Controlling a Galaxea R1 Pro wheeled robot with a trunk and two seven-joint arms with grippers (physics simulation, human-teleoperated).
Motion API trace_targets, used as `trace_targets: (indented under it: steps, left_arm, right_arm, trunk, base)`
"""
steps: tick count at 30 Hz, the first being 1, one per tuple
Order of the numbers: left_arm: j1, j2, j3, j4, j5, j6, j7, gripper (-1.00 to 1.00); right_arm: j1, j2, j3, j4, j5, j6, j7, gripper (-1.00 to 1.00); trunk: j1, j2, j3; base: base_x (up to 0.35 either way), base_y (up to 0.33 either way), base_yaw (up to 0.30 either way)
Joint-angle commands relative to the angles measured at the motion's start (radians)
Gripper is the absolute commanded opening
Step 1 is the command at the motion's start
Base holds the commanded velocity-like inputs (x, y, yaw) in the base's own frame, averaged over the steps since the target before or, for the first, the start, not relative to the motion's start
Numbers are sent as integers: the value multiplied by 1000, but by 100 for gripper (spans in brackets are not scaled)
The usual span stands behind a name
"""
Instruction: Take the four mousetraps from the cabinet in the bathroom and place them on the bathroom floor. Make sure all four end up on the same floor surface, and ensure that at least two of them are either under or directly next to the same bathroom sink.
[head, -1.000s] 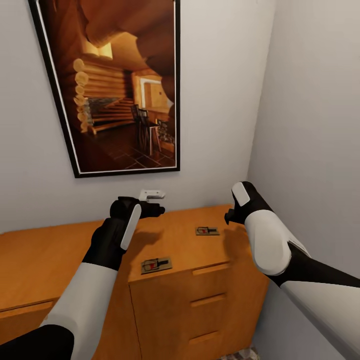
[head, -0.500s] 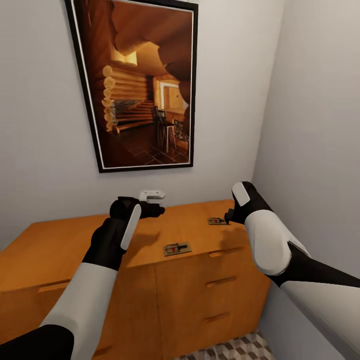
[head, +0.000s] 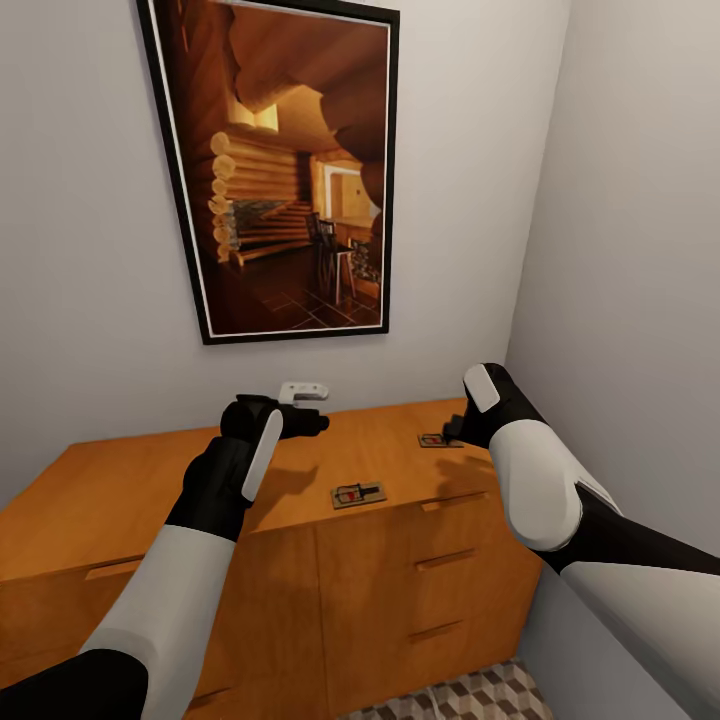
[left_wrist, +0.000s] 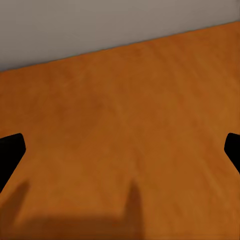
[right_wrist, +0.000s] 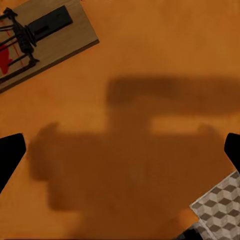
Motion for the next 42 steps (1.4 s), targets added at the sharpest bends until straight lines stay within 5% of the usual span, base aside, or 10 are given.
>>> trace_targets:
  steps: [1, 23, 42]
  left_arm:
    - [-1, 0, -1, 0, 11, 4, 10, 100]
    - [-1, 0, -1, 4, 10, 4, 10, 100]
    - [-1, 0, -1, 17, 12, 4, 10, 100]
  right_arm:
    - [-1, 1, -2, -2, -10, 0, -1, 100]
    - [1, 1, 0, -4, -10, -24, 124, 100]
    - [1, 1, 1, -4, -8, -30, 141, 100]
  trunk:
    - [0, -1, -1]
    - [0, -1, -1]
    - [0, -1, -1]
  base:
    - [-4, 3, 0]
    - [0, 0, 0]
    - [53, 0, 0]
